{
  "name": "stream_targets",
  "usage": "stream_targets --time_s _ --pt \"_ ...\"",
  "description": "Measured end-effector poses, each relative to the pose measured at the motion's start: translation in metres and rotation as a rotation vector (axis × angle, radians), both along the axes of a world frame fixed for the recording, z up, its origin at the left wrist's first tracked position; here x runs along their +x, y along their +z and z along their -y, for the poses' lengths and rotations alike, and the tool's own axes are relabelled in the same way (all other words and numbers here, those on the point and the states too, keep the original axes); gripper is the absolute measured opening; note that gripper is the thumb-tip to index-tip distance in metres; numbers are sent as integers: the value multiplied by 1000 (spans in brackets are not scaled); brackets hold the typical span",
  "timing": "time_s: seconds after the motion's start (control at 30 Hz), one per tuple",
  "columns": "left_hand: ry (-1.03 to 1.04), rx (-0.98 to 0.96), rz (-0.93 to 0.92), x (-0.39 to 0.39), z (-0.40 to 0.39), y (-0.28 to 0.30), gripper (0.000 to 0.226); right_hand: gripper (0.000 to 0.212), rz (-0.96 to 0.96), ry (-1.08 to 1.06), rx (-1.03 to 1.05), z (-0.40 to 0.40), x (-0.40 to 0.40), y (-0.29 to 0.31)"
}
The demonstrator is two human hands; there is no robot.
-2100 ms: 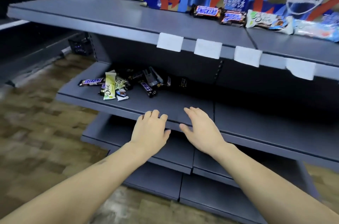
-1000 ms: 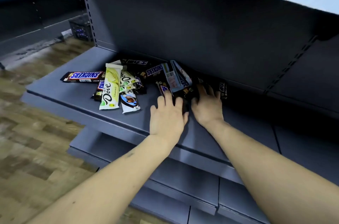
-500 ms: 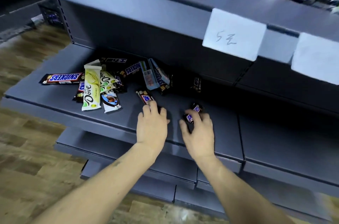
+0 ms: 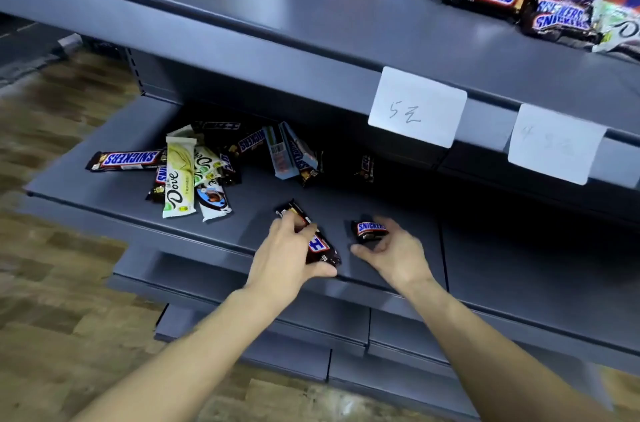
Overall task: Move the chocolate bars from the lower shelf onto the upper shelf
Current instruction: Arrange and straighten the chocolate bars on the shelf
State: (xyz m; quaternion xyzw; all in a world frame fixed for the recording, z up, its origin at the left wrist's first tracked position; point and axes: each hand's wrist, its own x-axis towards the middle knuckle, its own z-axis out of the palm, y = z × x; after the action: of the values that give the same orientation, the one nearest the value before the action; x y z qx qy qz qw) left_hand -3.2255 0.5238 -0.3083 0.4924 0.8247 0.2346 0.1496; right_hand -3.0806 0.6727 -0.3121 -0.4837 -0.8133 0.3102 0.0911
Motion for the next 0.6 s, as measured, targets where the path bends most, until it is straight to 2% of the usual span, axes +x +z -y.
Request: stream_targets --time_s 0.1,0.2,0.37,0.43,0.6 --pt "-66 9 -58 -14 2 4 73 59 -15 -13 43 4 6 -4" --pt "-160 -11 -222 -21 -1 5 55 51 1 -8 61 4 12 -5" --pt "-171 -13 -345 -15 -7 3 50 39 74 11 146 10 23 -3" --pt "-175 5 -379 -11 -8 1 46 34 61 -1 169 13 28 -1" --pt "-153 11 -395 -6 -12 -1 52 34 -33 -28 212 15 35 -3"
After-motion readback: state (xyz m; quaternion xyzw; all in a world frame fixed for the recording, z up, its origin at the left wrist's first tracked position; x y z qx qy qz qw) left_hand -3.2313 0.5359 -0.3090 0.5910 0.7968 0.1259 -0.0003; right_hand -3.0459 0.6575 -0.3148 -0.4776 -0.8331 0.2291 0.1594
